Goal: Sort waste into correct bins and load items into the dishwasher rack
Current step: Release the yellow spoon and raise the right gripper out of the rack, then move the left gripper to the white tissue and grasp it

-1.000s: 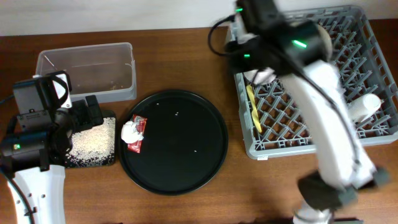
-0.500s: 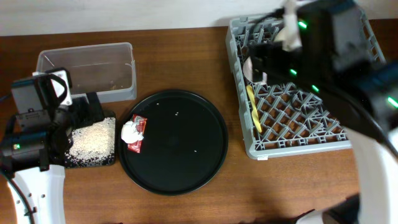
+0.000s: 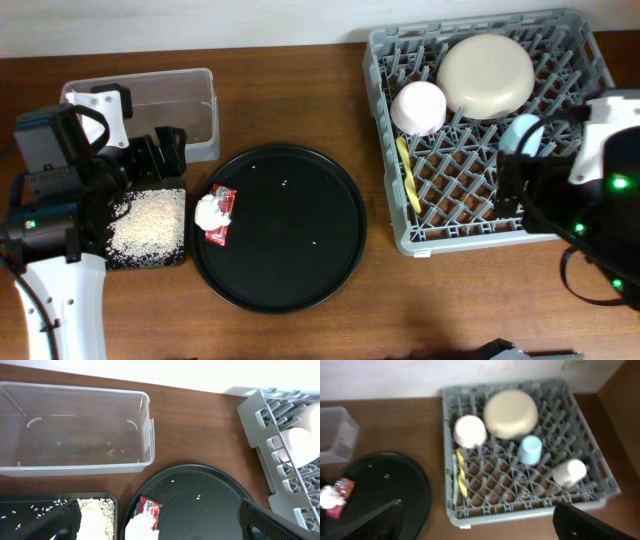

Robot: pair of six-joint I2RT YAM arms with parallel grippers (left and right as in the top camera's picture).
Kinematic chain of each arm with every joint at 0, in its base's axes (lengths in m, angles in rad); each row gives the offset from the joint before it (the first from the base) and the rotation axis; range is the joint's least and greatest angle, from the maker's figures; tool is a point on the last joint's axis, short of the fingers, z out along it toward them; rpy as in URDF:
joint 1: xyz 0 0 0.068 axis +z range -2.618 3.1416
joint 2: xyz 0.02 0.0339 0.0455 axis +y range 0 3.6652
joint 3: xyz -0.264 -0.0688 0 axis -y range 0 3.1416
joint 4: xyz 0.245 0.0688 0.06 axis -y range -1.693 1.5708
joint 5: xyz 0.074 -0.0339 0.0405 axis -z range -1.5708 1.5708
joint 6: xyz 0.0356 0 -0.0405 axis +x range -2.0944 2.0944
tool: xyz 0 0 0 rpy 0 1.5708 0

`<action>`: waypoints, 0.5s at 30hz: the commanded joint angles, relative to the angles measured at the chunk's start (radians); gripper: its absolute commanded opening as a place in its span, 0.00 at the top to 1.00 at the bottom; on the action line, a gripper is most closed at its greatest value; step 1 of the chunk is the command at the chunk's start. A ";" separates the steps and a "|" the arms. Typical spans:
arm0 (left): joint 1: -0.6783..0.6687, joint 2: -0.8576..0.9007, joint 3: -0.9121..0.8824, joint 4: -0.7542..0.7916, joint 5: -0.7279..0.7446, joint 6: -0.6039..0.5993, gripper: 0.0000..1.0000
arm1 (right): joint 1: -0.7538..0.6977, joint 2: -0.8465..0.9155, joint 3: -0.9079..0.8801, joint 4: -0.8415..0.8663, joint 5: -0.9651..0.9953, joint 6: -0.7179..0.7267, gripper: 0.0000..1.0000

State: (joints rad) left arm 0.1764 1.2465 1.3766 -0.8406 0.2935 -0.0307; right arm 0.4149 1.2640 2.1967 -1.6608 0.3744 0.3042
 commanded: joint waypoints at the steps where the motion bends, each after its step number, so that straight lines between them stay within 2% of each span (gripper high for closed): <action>1: 0.000 0.042 0.008 -0.011 0.017 0.001 0.01 | -0.003 -0.125 -0.187 0.055 0.082 0.046 0.02; 4: -0.012 0.124 -0.004 -0.026 0.017 0.008 0.01 | -0.003 -0.287 -0.446 0.201 0.121 0.053 0.01; 7: -0.071 0.235 -0.004 -0.064 0.000 0.047 0.01 | -0.003 -0.467 -0.706 0.461 0.147 0.052 0.02; 9: -0.122 0.304 -0.004 -0.082 -0.097 0.046 0.00 | -0.003 -0.552 -0.829 0.603 0.146 0.053 0.02; 12: -0.173 0.366 -0.004 -0.124 -0.217 0.046 0.01 | -0.003 -0.604 -0.930 0.692 0.146 0.053 0.02; 15: -0.209 0.429 -0.004 -0.142 -0.274 0.045 0.05 | -0.003 -0.601 -0.978 0.693 0.145 0.053 0.02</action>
State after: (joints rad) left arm -0.0063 1.6295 1.3724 -0.9745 0.1364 -0.0006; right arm 0.4149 0.6559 1.2648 -0.9760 0.5011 0.3454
